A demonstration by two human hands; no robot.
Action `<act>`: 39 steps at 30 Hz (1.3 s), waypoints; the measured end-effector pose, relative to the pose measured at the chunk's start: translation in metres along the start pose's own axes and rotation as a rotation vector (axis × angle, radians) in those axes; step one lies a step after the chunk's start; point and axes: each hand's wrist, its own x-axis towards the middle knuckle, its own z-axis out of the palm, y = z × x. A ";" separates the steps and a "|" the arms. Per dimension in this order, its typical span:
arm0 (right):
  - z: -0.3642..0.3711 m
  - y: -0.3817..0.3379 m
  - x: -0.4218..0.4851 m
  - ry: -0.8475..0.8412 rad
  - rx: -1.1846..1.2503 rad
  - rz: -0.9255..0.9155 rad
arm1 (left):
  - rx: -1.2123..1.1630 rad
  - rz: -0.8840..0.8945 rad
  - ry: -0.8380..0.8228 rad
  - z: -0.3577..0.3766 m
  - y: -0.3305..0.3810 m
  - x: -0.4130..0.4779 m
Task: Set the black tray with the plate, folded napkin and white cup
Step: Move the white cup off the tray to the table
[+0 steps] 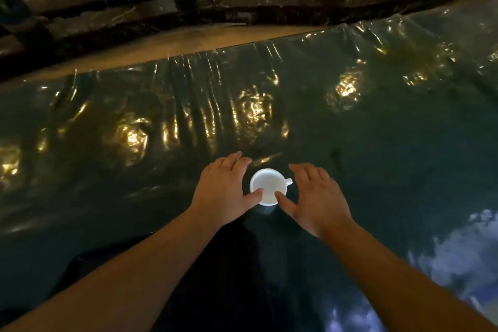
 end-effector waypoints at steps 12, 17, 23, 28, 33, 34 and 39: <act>0.052 -0.004 -0.008 -0.134 0.349 0.312 | -0.303 -0.171 -0.178 0.045 0.011 0.022; 0.066 -0.008 -0.005 -0.233 0.659 0.461 | -0.408 -0.234 -0.234 0.053 0.015 0.022; 0.064 -0.025 0.005 -0.254 0.945 0.522 | -0.534 -0.320 -0.243 0.050 0.020 0.018; 0.056 -0.035 0.002 -0.215 0.993 0.484 | -0.611 -0.397 -0.244 0.044 0.019 0.005; 0.047 -0.052 -0.006 -0.184 0.987 0.393 | -0.685 -0.428 -0.210 0.032 0.007 -0.021; 0.045 -0.057 -0.007 -0.181 0.996 0.378 | -0.688 -0.431 -0.197 0.030 0.004 -0.027; 0.041 -0.087 -0.018 -0.170 0.989 0.354 | -0.779 -0.453 -0.100 0.019 -0.018 -0.059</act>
